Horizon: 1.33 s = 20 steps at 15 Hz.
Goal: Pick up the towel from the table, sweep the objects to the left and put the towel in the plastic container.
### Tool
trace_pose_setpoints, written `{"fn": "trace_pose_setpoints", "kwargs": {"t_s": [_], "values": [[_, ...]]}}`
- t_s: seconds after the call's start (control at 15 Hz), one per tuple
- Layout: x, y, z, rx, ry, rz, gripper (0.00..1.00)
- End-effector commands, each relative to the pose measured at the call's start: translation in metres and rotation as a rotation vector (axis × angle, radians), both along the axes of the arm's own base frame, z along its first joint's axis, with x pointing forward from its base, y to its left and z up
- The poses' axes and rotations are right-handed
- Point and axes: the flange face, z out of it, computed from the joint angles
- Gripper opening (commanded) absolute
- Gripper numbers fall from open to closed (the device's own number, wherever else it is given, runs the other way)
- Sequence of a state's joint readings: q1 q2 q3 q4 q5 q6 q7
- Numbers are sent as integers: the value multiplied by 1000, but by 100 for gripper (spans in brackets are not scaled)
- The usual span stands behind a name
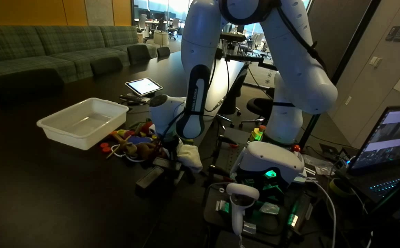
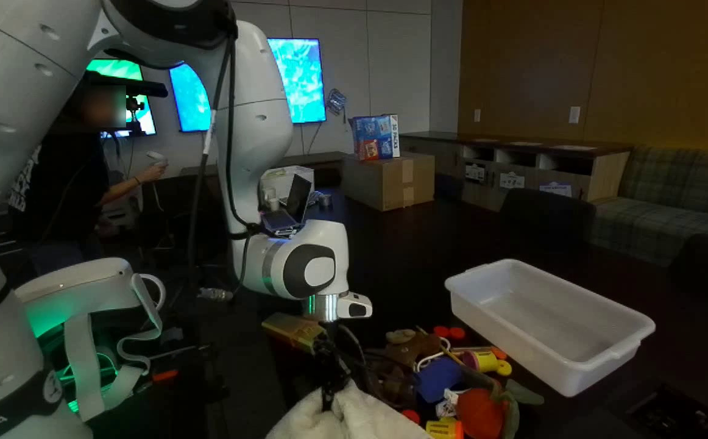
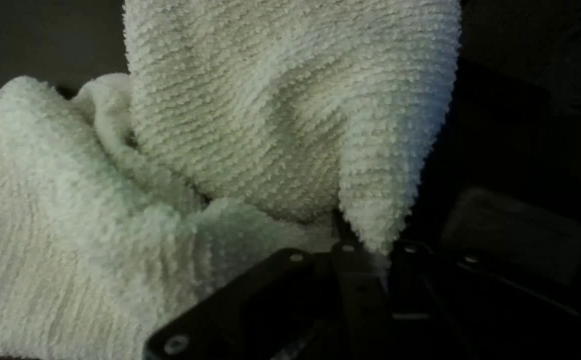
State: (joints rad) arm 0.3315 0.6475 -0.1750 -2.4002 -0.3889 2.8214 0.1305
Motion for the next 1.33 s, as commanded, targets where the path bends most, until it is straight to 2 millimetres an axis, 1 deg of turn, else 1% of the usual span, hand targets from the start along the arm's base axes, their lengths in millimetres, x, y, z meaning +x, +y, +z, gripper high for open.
{"fn": "trace_pose_setpoints", "kwargs": {"t_s": [0.0,0.2,0.4,0.53,0.73,0.87,1.07,1.2,1.27], "values": [[-7,65,-2,24,7,-53,6],[-5,111,4,41,-1,-114,6],[1,152,6,55,-24,-194,6],[1,176,8,92,-23,-222,6],[0,203,24,163,-35,-243,6],[-1,215,36,212,-35,-253,6],[-8,220,65,294,-18,-209,6],[-10,212,86,341,12,-142,6],[-11,201,100,363,20,-114,6]]}}
